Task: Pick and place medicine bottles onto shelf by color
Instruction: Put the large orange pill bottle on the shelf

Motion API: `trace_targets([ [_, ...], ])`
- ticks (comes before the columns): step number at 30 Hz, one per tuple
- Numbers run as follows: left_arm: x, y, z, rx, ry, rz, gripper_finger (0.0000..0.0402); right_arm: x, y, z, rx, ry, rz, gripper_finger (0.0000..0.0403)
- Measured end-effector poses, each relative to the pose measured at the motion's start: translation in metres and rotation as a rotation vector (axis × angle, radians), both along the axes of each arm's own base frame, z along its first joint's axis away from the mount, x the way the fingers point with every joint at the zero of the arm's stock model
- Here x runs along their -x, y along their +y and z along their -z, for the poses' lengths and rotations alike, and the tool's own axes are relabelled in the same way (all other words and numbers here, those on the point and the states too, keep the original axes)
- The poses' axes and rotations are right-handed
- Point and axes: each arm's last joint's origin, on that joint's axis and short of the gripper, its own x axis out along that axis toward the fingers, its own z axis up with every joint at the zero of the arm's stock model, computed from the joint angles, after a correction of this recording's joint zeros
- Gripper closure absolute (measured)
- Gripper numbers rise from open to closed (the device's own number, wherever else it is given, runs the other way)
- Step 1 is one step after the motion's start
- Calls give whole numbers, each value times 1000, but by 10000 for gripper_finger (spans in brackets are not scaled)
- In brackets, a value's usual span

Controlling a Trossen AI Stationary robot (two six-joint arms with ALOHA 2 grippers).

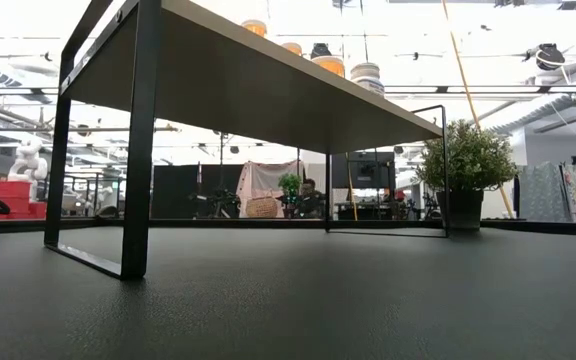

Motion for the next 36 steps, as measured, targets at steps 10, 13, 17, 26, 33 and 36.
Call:
trace_targets([
  [10, 5, -6, 0, -7, 0, 38, 144, 22, 37, 5, 144, -112, -1, 238],
  [13, 7, -7, 0, -5, 0, 45, 144, 19, 45, 13, 177, -111, -8, 239],
  [17, 8, -8, 0, -3, 0, 50, 144, 14, 54, 24, 192, -98, -16, 247],
  [26, 13, -14, 0, 29, 1, 62, 144, 12, 56, 28, 216, -88, -31, 286],
  [33, 23, -23, -1, 110, 52, 147, 144, 13, 58, 29, 190, -66, -65, 297],
  [36, 28, -26, -12, 138, 64, 173, 144, 13, 58, 29, 190, -64, -69, 297],
])
